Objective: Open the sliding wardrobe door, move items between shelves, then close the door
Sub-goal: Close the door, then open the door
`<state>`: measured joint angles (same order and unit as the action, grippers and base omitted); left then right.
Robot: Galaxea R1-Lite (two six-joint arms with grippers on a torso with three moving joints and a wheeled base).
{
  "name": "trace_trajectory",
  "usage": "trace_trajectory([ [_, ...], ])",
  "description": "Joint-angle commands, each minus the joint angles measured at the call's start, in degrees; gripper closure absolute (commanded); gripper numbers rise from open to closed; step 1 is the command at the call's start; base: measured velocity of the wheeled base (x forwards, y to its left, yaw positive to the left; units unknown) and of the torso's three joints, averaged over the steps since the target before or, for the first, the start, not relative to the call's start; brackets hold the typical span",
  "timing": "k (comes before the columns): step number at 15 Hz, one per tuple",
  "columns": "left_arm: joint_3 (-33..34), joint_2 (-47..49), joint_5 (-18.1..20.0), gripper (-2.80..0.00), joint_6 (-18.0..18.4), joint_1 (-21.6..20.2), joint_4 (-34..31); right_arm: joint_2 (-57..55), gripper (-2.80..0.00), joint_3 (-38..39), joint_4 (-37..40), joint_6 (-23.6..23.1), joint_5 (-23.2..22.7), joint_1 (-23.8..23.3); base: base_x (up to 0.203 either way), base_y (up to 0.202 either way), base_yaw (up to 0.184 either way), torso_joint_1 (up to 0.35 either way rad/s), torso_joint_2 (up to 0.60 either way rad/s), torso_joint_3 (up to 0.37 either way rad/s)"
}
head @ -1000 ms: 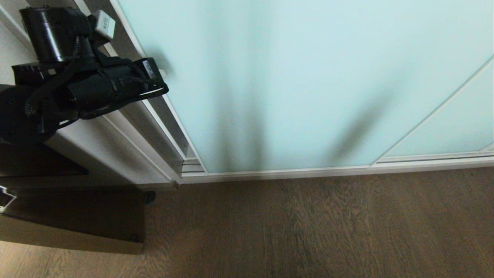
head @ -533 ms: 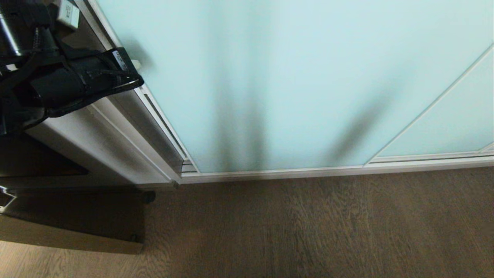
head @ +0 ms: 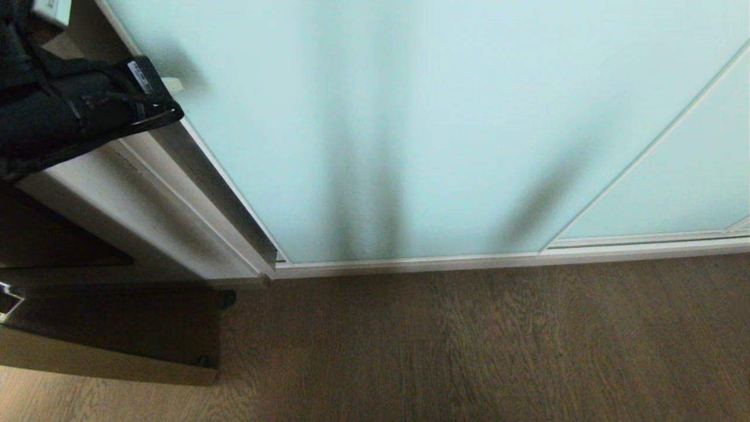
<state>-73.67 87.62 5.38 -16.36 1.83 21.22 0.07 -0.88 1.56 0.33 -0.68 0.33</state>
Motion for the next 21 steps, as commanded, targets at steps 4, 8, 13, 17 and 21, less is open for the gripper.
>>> trace_trajectory([
  [4,4.4,-12.7,1.3,0.0,3.9,2.1,-3.6,0.1,0.0,0.0,0.0,0.0,0.0,0.0,0.0,0.0,0.0,0.0,0.0,0.0],
  [8,18.0,-26.5,-4.4,0.0,11.7,1.8,-3.8,0.1,0.0,0.0,0.0,0.0,0.0,0.0,0.0,0.0,0.0,0.0,0.0,0.0],
  [13,35.7,-47.9,-12.6,0.0,13.8,0.3,-4.4,0.1,0.0,0.0,0.0,0.0,0.0,0.0,0.0,0.0,0.0,0.0,0.0,0.0],
  [17,47.8,-66.7,-14.3,0.0,14.0,-0.4,-10.9,0.1,0.0,0.0,0.0,0.0,0.0,0.0,0.0,0.0,0.0,0.0,0.0,0.0],
  [21,53.4,-81.6,-14.3,0.0,14.2,-1.2,-22.4,0.1,0.0,0.0,0.0,0.0,0.0,0.0,0.0,0.0,0.0,0.0,0.0,0.0],
])
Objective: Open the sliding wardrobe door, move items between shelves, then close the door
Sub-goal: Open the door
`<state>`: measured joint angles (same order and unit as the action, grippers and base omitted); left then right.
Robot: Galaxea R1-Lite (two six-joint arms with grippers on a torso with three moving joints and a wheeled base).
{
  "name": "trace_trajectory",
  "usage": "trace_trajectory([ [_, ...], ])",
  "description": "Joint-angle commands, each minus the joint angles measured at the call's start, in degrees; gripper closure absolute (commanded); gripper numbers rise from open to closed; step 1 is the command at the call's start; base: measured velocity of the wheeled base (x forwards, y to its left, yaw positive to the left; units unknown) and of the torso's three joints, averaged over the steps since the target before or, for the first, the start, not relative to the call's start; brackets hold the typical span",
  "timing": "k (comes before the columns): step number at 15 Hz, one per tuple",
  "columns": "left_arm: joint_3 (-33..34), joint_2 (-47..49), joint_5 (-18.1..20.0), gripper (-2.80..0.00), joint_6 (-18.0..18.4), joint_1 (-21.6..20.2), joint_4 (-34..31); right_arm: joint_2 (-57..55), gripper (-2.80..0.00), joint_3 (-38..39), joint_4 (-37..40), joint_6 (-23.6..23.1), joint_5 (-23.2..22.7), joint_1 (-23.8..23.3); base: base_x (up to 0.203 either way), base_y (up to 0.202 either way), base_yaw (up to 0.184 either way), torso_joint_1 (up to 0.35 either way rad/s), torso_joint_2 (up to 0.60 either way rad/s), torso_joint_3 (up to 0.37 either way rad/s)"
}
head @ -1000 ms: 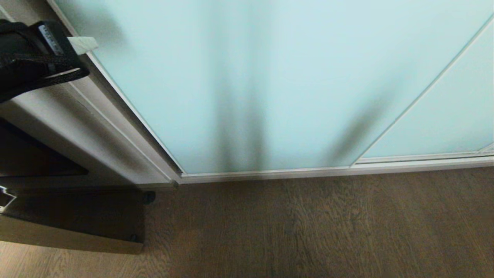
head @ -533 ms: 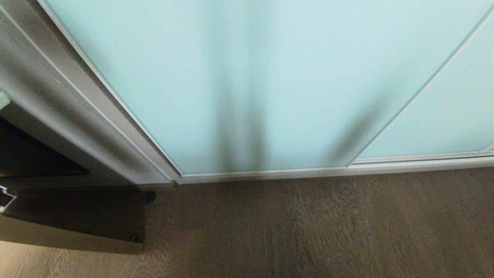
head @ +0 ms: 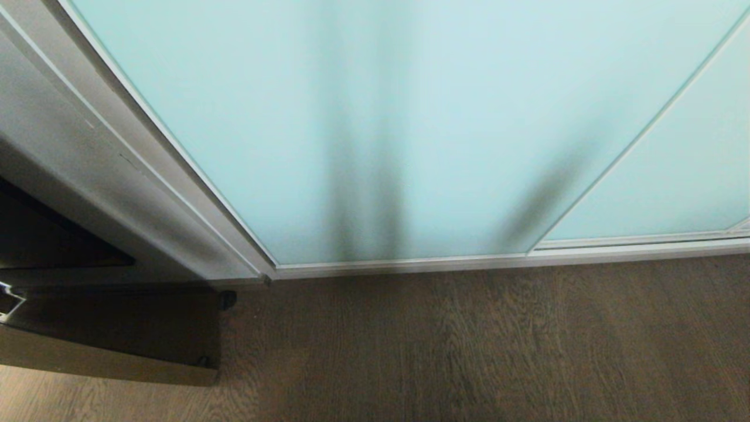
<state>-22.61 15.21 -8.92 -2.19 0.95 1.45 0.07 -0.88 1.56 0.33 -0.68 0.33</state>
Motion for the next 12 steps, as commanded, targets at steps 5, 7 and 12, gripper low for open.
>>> trace_trajectory([
  [5,18.9,-15.2,-1.4,0.0,1.5,-0.7,-0.6,0.1,0.0,0.0,0.0,0.0,0.0,0.0,0.0,0.0,0.0,0.0,0.0,0.0],
  [7,21.7,-15.2,1.1,0.0,2.3,-0.7,1.1,0.1,0.0,0.0,0.0,0.0,0.0,0.0,0.0,0.0,0.0,0.0,0.0,0.0],
  [12,21.7,-15.2,9.1,0.0,4.4,-0.7,-3.6,0.1,0.0,0.0,0.0,0.0,0.0,0.0,0.0,0.0,0.0,0.0,0.0,0.0],
])
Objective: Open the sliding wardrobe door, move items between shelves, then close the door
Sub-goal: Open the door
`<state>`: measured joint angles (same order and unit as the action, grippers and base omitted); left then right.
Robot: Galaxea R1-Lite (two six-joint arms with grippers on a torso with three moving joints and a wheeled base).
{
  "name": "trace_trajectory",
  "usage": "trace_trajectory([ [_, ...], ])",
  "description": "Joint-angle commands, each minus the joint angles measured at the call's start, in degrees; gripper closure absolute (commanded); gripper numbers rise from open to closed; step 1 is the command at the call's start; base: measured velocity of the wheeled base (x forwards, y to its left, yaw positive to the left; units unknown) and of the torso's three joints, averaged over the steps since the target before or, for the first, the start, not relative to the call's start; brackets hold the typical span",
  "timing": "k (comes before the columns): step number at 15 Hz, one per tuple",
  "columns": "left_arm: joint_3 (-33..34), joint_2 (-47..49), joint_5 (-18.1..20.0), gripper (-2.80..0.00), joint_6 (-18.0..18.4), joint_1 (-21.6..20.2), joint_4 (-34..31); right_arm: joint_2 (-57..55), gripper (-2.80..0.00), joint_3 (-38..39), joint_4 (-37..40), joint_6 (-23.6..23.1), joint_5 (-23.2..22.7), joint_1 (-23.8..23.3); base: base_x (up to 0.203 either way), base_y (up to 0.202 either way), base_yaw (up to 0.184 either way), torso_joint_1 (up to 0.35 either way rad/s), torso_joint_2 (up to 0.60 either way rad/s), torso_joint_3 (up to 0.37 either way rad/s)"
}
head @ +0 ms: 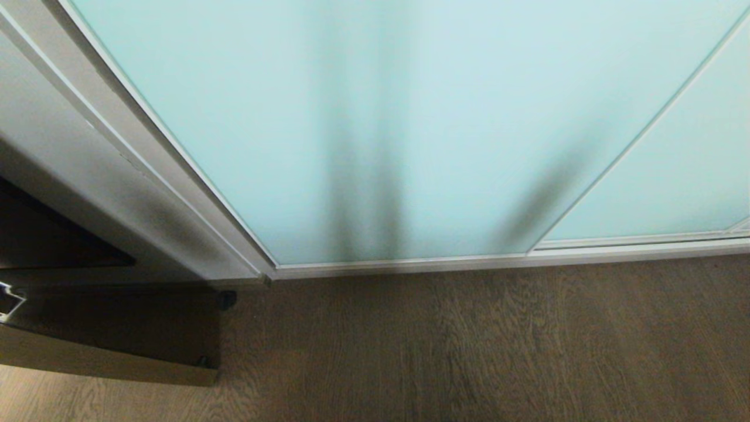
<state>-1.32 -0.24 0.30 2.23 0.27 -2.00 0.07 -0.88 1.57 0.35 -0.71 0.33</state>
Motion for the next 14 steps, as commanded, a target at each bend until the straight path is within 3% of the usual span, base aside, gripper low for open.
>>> trace_trajectory([
  [1,0.4,0.2,-0.3,0.0,-0.9,0.0,-0.1,0.1,0.0,0.0,0.0,0.0,0.0,0.0,0.0,0.0,0.0,0.0,0.0,0.0],
  [14,1.2,0.2,-0.3,0.0,-0.7,0.0,1.7,0.1,0.0,0.0,0.0,0.0,0.0,0.0,0.0,0.0,0.0,0.0,0.0,0.0],
])
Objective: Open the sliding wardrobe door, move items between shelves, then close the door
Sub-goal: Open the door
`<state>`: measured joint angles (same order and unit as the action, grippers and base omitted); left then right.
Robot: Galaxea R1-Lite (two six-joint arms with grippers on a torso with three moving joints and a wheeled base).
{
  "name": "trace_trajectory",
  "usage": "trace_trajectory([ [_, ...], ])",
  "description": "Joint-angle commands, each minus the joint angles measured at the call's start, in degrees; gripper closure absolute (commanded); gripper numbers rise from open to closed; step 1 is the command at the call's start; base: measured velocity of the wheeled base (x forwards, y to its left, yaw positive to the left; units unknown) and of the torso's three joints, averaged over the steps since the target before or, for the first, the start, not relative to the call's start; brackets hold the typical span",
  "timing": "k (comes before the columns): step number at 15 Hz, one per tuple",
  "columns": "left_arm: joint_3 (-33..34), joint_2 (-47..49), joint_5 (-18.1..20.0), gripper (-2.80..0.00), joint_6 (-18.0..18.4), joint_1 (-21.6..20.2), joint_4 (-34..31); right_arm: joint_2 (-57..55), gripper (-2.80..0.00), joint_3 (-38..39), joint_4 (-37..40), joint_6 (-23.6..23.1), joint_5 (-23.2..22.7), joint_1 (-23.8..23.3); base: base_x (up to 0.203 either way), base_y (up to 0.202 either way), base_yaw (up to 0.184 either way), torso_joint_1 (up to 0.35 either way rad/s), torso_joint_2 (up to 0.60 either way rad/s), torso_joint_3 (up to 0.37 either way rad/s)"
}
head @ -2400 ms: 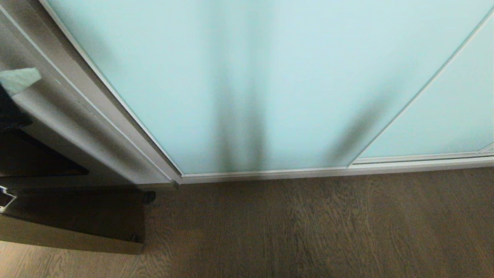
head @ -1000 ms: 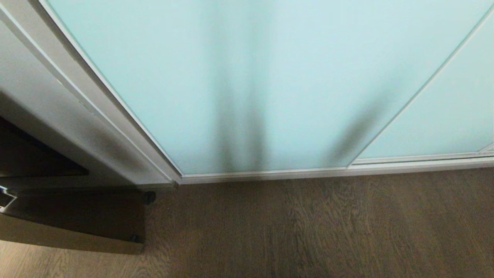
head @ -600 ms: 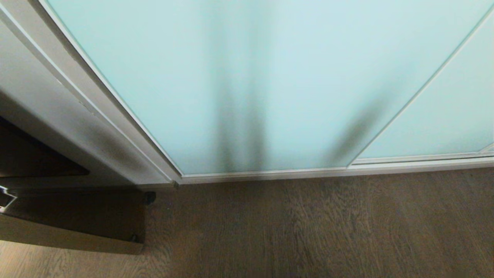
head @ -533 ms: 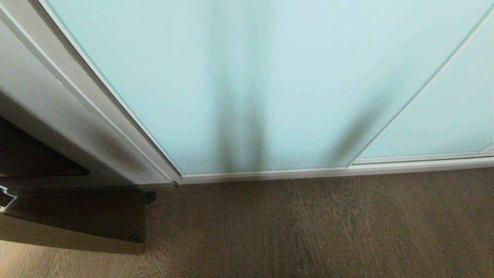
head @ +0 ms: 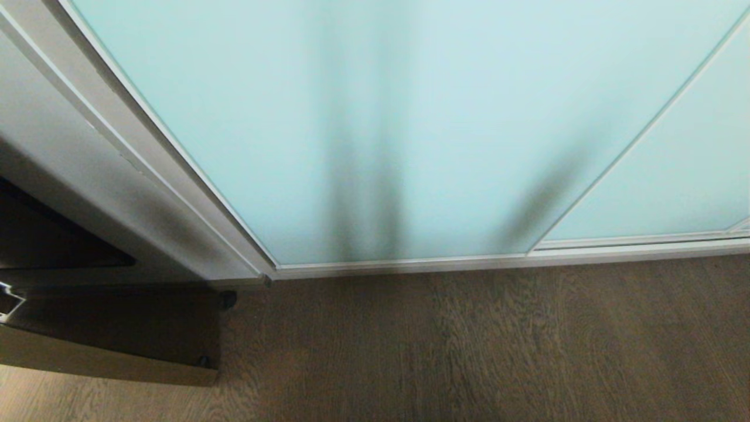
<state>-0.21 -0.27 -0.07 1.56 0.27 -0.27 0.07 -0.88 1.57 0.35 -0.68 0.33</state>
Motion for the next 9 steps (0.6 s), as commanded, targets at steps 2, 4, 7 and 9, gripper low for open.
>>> trace_trajectory([
  [2,0.1,0.3,0.0,0.0,-0.9,0.0,0.0,0.1,0.0,0.0,0.0,0.0,0.0,0.0,0.0,0.0,0.0,0.0,0.0,0.0],
  [4,0.1,0.3,0.0,0.0,-0.9,0.0,0.0,0.1,0.0,0.0,0.0,0.0,0.0,0.0,0.0,0.0,0.0,0.0,0.0,0.0],
  [7,0.0,0.4,0.2,0.0,1.5,0.0,-0.5,0.1,0.0,0.0,0.0,0.0,0.0,0.0,0.0,0.0,0.0,0.0,0.0,0.0],
  [9,0.0,0.4,0.2,0.0,3.1,0.0,-0.8,0.1,0.0,0.0,0.0,0.0,0.0,0.0,0.0,0.0,0.0,0.0,0.0,0.0],
])
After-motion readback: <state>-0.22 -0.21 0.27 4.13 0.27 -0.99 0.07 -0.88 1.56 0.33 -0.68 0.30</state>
